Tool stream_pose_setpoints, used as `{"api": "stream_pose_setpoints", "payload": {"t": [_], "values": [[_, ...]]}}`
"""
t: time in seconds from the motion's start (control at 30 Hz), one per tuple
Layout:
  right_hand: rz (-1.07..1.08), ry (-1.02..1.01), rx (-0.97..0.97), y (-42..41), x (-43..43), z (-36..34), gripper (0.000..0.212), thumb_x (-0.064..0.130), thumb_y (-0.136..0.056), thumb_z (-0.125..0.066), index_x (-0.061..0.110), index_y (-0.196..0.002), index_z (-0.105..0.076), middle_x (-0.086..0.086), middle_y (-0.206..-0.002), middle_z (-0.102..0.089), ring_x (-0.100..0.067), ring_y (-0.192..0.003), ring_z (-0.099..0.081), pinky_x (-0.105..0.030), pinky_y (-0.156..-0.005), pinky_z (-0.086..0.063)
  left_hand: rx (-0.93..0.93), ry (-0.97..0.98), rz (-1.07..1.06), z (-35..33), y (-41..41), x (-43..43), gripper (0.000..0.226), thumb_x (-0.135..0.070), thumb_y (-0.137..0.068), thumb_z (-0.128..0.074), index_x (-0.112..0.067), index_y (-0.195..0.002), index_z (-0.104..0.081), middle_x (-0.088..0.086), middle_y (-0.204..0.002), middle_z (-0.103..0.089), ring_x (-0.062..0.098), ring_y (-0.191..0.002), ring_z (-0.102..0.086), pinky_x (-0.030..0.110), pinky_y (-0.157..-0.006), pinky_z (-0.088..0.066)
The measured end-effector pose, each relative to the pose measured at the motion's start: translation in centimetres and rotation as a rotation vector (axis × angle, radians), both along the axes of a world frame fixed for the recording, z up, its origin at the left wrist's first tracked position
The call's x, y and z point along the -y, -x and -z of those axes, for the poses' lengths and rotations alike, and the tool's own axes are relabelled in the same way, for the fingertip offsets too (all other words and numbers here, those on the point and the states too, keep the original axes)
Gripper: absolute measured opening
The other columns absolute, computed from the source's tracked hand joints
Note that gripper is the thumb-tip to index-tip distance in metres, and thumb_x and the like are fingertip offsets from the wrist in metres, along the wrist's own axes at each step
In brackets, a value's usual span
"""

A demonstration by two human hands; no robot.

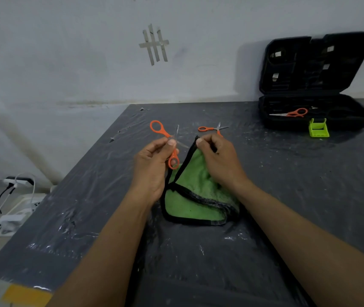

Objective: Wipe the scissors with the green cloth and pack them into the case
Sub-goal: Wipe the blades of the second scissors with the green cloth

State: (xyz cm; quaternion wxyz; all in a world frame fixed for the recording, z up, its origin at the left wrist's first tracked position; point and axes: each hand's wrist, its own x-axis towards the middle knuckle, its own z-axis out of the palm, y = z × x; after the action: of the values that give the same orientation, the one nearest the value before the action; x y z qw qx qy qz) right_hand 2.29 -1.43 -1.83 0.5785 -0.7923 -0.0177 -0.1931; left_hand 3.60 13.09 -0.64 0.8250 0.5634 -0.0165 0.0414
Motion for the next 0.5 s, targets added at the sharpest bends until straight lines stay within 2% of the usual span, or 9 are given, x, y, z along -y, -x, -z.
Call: {"api": "stream_pose_setpoints", "payload": {"t": [0.07,0.17,0.2,0.3,0.43,0.5], "values": [[0.014,-0.037,0.031,-0.03,-0.14,0.07,0.017,0.026,-0.095,-0.055,0.012,-0.09,-0.062,0.008,-0.068,-0.051,0.0,-0.052,-0.042,-0.012,-0.05,-0.034,0.002,0.001,0.026,0.18,-0.03,0.13,0.007,-0.001,-0.085,-0.063,-0.005,-0.089,-0.066,0.001,-0.07,-0.065,0.009,-0.061,-0.06,0.018,-0.049,-0.043],[0.013,-0.113,0.059,-0.12,-0.36,0.24,0.016,0.026,-0.092,-0.059,0.016,-0.104,-0.057,-0.003,-0.07,-0.053,-0.002,-0.049,-0.039,-0.016,-0.05,-0.033,0.007,-0.014,0.035,0.3,-0.05,0.06,0.008,-0.001,-0.085,-0.063,-0.007,-0.088,-0.067,0.001,-0.072,-0.066,0.011,-0.064,-0.06,0.019,-0.05,-0.044],[0.002,-0.13,0.078,-0.13,-0.38,0.22,0.014,0.024,-0.092,-0.059,0.015,-0.103,-0.056,-0.005,-0.07,-0.053,-0.003,-0.049,-0.039,-0.016,-0.05,-0.033,0.016,-0.024,0.033,0.32,0.01,0.09,0.008,-0.001,-0.086,-0.062,-0.008,-0.087,-0.067,-0.001,-0.071,-0.066,0.011,-0.065,-0.059,0.019,-0.05,-0.043],[-0.052,-0.098,0.104,-0.2,-0.38,0.03,0.005,0.019,-0.094,-0.058,0.014,-0.095,-0.059,0.003,-0.073,-0.055,0.001,-0.059,-0.046,-0.01,-0.054,-0.035,0.054,-0.079,0.002,0.16,0.34,0.25,0.011,0.0,-0.087,-0.062,-0.009,-0.085,-0.068,-0.002,-0.068,-0.064,0.012,-0.065,-0.055,0.021,-0.048,-0.039],[-0.028,-0.143,0.128,-0.27,-0.21,-0.01,0.007,0.017,-0.094,-0.057,0.012,-0.094,-0.063,-0.002,-0.085,-0.063,0.003,-0.066,-0.051,-0.009,-0.059,-0.038,0.088,-0.171,-0.04,0.15,0.45,0.08,0.014,-0.003,-0.087,-0.063,-0.015,-0.083,-0.069,0.001,-0.066,-0.061,0.014,-0.063,-0.051,0.022,-0.051,-0.042],[-0.051,-0.084,0.139,-0.11,-0.42,-0.02,0.01,0.02,-0.095,-0.057,0.013,-0.096,-0.063,0.003,-0.087,-0.063,0.001,-0.074,-0.054,-0.011,-0.065,-0.042,0.098,-0.189,-0.021,0.31,0.42,0.14,0.014,-0.004,-0.086,-0.064,-0.016,-0.082,-0.07,0.001,-0.065,-0.063,0.015,-0.061,-0.051,0.023,-0.051,-0.043]]}}
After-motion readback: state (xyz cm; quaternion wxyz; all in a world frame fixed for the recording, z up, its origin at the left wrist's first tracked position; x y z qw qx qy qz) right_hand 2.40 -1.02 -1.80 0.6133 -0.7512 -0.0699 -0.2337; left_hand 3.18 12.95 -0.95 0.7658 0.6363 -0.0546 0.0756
